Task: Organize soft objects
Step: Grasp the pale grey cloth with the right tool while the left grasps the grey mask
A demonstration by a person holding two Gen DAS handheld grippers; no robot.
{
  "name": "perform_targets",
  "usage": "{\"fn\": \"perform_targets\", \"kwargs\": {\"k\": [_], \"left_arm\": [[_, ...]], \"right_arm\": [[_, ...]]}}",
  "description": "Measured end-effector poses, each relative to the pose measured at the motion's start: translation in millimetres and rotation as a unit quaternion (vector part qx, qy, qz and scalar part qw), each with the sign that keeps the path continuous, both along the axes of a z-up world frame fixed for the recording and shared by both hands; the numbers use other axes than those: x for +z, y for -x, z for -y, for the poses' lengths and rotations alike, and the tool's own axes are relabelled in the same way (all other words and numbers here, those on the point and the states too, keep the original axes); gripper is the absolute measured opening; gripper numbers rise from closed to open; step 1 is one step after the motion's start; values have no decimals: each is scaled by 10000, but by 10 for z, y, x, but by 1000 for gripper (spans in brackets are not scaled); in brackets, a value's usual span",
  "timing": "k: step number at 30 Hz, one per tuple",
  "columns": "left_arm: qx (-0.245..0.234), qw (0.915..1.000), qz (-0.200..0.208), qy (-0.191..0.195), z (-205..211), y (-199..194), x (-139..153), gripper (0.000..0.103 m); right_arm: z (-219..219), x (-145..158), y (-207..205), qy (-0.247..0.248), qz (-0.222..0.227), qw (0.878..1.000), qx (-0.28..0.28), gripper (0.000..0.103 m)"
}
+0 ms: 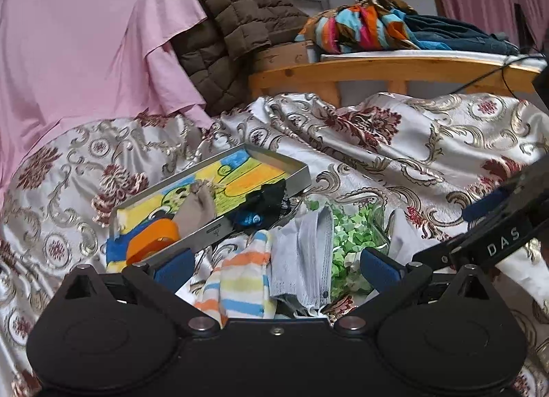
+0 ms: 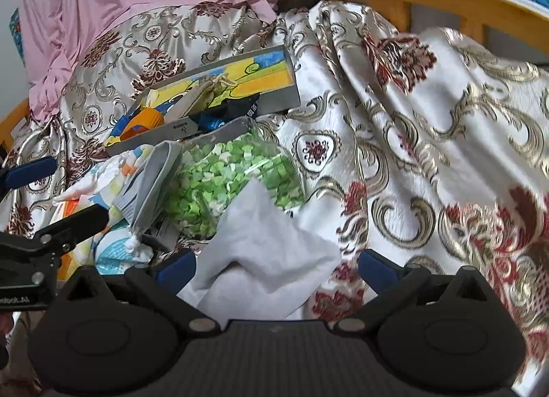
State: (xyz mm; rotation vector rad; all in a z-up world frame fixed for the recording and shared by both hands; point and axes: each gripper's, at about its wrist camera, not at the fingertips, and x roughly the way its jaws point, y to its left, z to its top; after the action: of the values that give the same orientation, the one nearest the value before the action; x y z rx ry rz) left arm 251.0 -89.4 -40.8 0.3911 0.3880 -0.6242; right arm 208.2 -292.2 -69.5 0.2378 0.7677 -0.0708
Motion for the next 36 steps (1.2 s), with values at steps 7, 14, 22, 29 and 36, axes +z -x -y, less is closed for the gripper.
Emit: {"fn": "perform_targets", "kwargs": {"k": [7, 14, 22, 29, 36], "left_arm": [[-449, 9990, -50, -61, 55, -97, -52, 102], [-748, 9966, -350, -59, 159, -289, -106, 88], [-700, 9966, -429, 105, 236, -385, -124, 79], [-618, 9967, -523, 41, 378, -429, -150, 52], [-335, 9969, -712, -3, 379, -463, -193, 35]], "right_arm": [[18, 40, -87, 178, 43, 9988, 460, 103], [105, -77, -173, -53, -167, 9989, 431, 95], [59, -177, -235, -2, -323, 9982, 510, 79], [-52, -209, -254, 166, -335, 9973, 634, 71], [-75, -222, -270, 215, -314, 9974, 606, 62]]}}
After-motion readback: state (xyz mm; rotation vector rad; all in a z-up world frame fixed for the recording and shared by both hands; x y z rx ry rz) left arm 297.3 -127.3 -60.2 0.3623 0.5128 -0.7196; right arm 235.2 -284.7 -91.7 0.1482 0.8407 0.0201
